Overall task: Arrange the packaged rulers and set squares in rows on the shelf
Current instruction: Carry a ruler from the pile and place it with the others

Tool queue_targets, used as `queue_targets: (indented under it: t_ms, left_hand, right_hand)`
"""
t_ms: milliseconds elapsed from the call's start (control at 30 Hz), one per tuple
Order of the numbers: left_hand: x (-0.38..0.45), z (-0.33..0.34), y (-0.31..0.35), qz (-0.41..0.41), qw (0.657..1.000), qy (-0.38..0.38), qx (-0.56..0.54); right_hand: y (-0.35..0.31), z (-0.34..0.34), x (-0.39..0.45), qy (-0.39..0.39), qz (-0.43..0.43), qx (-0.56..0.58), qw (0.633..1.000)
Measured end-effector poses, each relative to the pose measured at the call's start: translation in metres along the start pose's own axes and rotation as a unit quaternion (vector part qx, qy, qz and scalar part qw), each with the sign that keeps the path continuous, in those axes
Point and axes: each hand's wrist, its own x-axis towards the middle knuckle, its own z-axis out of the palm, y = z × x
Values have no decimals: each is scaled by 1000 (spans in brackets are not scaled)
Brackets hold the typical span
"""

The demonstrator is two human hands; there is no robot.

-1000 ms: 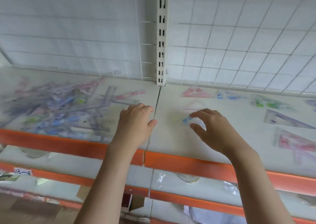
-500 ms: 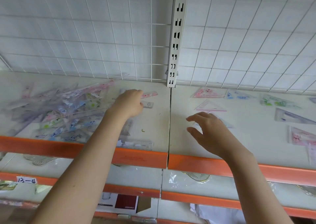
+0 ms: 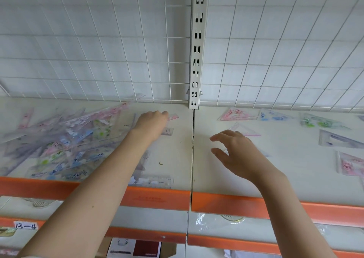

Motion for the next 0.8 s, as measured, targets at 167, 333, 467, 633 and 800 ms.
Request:
queue_targets:
  t_ms: [167, 333, 467, 633, 800]
  left_hand:
    - [4, -6, -3, 15, 999, 48, -13]
    - [1, -13, -2, -9, 969, 153, -196]
    - [-18, -14, -7, -13, 931, 216, -295]
    - [-55, -20, -22, -57, 879, 320, -349]
    - [-85, -26, -37, -100, 836, 353, -409]
  right_hand:
    - [0, -3, 14, 2, -18, 0, 1000]
    - [-2, -6, 29, 5, -41, 0, 999]
    - [-11, -7, 43, -11, -69, -1, 998]
    - [-34, -4, 70, -43, -124, -13, 991]
    - [-70, 8, 107, -95, -193, -54, 975]
